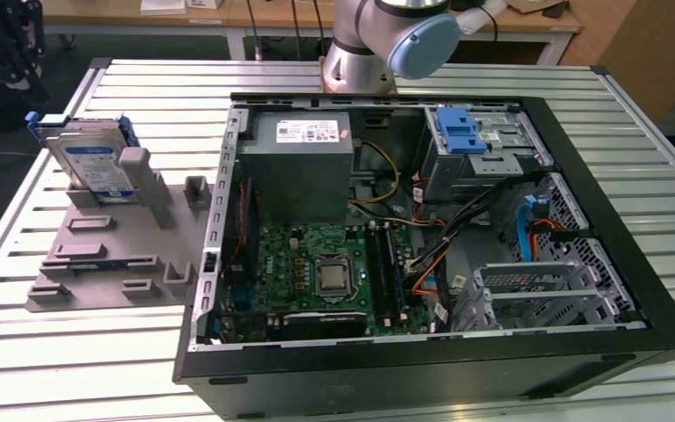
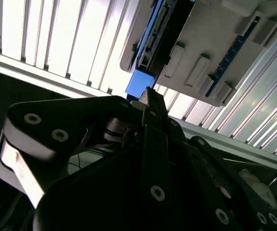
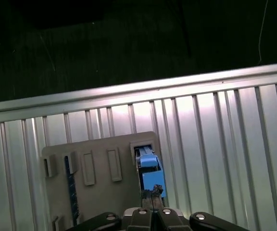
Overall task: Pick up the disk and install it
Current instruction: 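Pick up the disk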
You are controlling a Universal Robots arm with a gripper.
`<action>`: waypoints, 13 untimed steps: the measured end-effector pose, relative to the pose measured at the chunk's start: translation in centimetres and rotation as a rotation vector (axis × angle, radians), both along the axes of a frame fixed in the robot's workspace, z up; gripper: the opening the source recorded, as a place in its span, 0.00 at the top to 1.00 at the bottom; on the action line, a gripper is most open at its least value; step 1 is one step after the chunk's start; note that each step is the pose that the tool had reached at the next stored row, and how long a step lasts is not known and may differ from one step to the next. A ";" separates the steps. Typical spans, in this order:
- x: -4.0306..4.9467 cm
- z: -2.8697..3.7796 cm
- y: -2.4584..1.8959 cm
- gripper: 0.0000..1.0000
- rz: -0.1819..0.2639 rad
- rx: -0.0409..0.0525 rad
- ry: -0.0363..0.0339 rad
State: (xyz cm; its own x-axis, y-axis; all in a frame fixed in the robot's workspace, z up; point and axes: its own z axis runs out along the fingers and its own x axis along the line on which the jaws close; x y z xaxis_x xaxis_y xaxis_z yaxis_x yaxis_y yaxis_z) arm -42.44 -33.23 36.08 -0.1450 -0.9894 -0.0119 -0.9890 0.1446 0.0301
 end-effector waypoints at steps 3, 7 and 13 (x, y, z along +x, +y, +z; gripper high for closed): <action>-0.03 -0.06 0.00 0.89 0.019 -0.0023 0.0001; -0.02 -0.07 0.00 0.83 0.019 -0.0027 -0.0001; -0.03 -0.08 0.00 0.59 0.019 -0.0030 -0.0002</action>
State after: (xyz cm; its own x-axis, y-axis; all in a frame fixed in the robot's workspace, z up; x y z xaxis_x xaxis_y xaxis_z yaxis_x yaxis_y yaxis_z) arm -42.46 -33.23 36.00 -0.1258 -0.9920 -0.0089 -0.9917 0.1255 0.0295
